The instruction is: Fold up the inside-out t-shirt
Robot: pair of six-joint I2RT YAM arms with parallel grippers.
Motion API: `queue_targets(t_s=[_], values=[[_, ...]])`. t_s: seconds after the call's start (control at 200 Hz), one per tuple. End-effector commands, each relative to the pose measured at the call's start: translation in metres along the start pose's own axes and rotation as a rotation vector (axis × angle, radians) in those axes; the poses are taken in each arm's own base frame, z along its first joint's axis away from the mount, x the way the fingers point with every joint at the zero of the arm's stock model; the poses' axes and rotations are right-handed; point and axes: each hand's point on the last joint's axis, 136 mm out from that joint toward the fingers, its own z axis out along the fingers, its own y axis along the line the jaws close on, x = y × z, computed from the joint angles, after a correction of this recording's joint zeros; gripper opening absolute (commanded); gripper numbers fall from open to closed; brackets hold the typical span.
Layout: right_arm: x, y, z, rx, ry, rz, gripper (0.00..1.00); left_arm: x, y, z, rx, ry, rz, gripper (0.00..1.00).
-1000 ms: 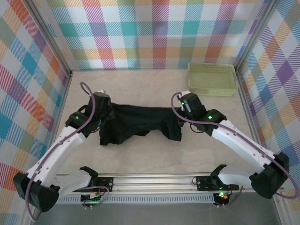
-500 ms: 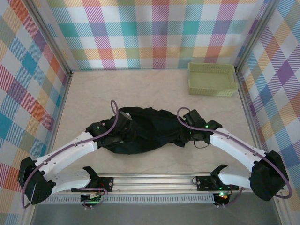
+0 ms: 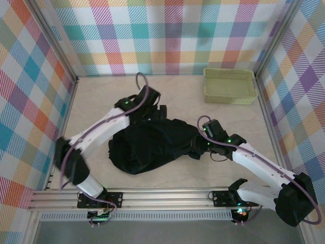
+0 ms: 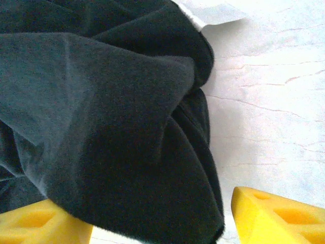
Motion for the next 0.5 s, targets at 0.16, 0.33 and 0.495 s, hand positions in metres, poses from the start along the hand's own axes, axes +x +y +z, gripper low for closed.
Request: queue_targets(t_s=[0.16,0.33,0.495], values=[[0.007,0.000,0.029,0.016,0.059,0.001,0.71,0.018,-0.004,0.099,-0.081,0.232,0.079,1.00],[0.008,-0.001,0.046,0.044,0.085,-0.018,0.66,0.048,-0.006,0.138,-0.083,0.331,0.077,0.85],[-0.012,0.005,0.048,0.072,0.061,-0.071,0.22,0.045,-0.004,0.145,-0.056,0.336,0.047,0.44]])
